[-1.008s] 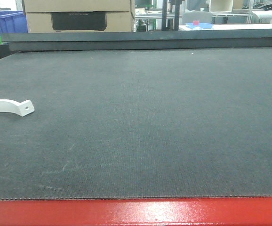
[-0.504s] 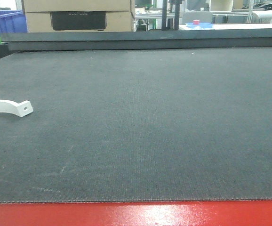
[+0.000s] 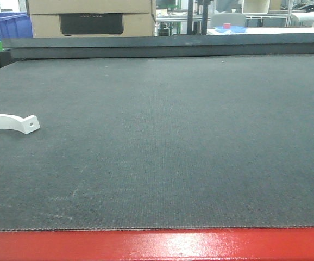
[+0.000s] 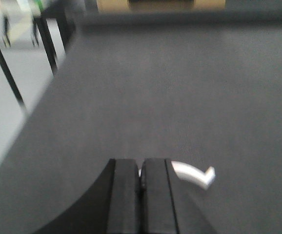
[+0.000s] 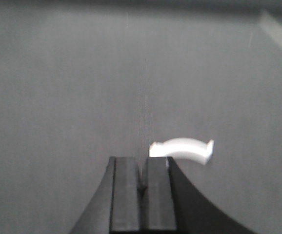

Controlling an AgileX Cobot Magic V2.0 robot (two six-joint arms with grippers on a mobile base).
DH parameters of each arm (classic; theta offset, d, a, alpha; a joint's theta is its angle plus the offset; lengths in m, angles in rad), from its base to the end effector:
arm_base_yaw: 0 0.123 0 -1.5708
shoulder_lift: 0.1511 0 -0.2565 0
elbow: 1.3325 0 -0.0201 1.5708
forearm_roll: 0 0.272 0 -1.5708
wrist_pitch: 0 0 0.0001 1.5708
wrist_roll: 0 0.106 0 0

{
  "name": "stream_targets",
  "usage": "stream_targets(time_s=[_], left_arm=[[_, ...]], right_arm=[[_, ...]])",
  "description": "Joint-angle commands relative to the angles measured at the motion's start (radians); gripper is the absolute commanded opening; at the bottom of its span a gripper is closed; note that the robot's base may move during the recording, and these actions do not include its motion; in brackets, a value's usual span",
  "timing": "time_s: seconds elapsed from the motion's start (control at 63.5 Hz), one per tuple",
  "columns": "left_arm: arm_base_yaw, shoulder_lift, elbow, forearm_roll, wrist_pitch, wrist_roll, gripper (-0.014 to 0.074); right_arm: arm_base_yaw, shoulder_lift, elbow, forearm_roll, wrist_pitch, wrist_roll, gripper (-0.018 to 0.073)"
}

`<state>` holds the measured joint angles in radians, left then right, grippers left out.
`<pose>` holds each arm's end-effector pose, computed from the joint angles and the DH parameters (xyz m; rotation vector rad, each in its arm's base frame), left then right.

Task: Grab PVC pipe and place in blue bin
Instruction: 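Lower both grippers toward the white C-shaped pipe clamp on the table, then close left and right grippers on opposite sides of the white clamp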

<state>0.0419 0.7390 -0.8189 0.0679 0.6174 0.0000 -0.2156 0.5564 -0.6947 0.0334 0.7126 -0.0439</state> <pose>0.1985 0.0125 0.3413 -0.0113 2.0211 0.1014 0.1561 -0.0318 0.3205 0.1891 2.0510 -0.1226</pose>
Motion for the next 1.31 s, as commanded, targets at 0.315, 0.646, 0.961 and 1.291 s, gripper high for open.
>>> stream_targets(time_s=[0.315, 0.646, 0.961, 1.291], left_arm=[[0.005, 0.295, -0.054, -0.104, 0.159, 0.000, -0.0111], [0.005, 0.330, -0.052, -0.128, 0.147, 0.000, -0.0111], [0.005, 0.330, -0.052, -0.152, 0.179, 0.000, -0.0111], [0.005, 0.330, -0.052, -0.156, 0.259, 0.000, -0.0111]], right_arm=[[0.005, 0.392, -0.048, -0.006, 0.179, -0.007, -0.0168], [0.005, 0.499, -0.048, 0.030, 0.130, -0.007, -0.0168], [0.005, 0.729, -0.196, 0.021, 0.161, 0.020, -0.0168], [-0.103, 1.022, -0.460, 0.021, 0.270, -0.025, 0.0202]])
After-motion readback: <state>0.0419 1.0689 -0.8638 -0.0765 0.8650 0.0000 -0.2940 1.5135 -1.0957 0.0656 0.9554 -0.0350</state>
